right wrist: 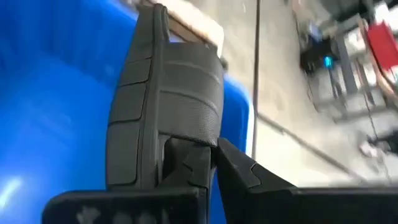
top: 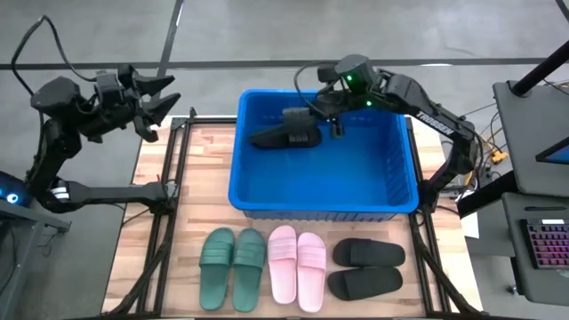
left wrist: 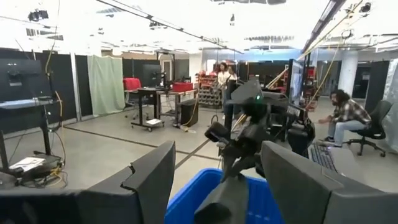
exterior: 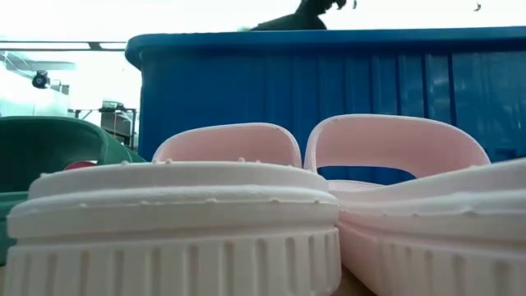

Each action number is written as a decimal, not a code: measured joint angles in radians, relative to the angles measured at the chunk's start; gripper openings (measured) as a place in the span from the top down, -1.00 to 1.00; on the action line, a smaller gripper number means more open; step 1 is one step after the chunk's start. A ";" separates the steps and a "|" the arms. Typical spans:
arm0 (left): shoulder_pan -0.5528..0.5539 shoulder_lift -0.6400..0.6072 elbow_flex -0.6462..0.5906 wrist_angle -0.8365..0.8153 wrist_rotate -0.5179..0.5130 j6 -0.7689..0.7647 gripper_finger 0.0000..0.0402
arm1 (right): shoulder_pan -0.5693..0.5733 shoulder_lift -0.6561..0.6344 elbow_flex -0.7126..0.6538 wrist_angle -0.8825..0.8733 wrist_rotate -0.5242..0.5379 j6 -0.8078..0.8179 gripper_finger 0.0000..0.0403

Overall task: Pick and place slides into bin
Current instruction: Stack the black slipper on top of the black slipper in the blue bin

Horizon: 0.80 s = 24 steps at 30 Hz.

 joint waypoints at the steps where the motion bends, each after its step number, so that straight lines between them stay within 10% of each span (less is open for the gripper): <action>1: 0.000 0.001 0.000 0.000 0.000 -0.001 -0.11 | -0.008 -0.015 -0.030 0.000 0.027 -0.012 0.96; 24: 0.000 0.084 0.000 0.004 -0.036 -0.001 -0.11 | -0.094 -0.142 -0.842 0.915 0.084 -0.371 0.96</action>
